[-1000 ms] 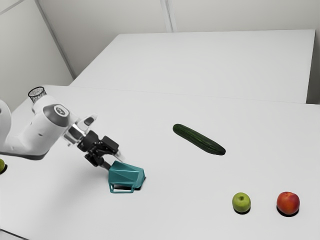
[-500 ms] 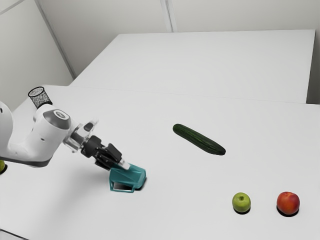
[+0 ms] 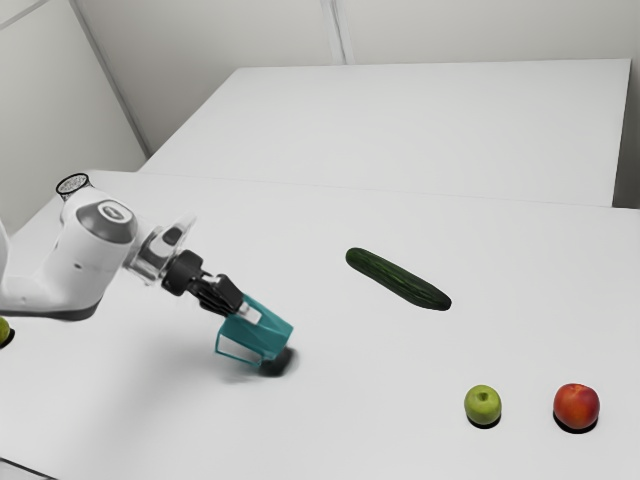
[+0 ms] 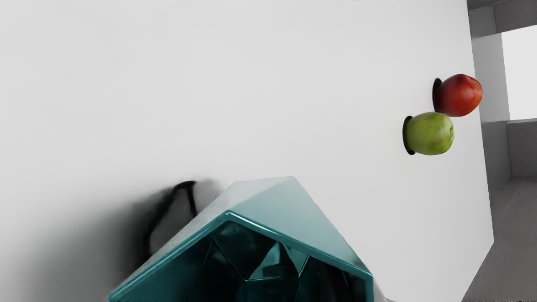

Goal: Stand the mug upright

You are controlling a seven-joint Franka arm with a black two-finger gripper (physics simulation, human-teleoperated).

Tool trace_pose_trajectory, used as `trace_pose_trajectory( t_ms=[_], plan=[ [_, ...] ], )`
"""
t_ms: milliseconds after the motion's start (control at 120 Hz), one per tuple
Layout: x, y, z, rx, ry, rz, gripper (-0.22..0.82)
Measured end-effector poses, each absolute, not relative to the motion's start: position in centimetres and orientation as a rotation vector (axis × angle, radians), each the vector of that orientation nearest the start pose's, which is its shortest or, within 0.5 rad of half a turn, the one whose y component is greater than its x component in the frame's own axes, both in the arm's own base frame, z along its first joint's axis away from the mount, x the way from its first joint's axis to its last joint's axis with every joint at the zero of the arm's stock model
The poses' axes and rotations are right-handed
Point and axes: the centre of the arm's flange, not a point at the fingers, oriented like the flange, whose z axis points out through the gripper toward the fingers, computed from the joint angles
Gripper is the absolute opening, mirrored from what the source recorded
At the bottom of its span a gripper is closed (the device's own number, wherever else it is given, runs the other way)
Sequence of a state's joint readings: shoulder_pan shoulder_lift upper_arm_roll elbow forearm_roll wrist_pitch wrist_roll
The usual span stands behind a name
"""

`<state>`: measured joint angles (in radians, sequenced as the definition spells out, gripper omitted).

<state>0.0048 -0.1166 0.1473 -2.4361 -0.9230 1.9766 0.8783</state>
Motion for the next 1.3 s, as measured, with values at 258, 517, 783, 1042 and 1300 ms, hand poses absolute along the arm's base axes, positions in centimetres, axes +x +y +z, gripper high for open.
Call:
trace_pose_trajectory(
  t_ms=[258,517,783,1042,1300],
  plan=[
    [47.4,1.6,38.8,2.444,-0.375,0.129,-0.16],
    [50.0,2.5,42.3,2.747,-0.513,0.067,-0.17],
    [51.5,0.9,41.0,2.96,-0.557,0.057,-0.18],
    [51.9,1.5,37.0,3.041,-0.445,0.01,-0.18],
    [52.3,1.7,35.0,3.07,-0.35,-0.008,-0.17]
  ],
)
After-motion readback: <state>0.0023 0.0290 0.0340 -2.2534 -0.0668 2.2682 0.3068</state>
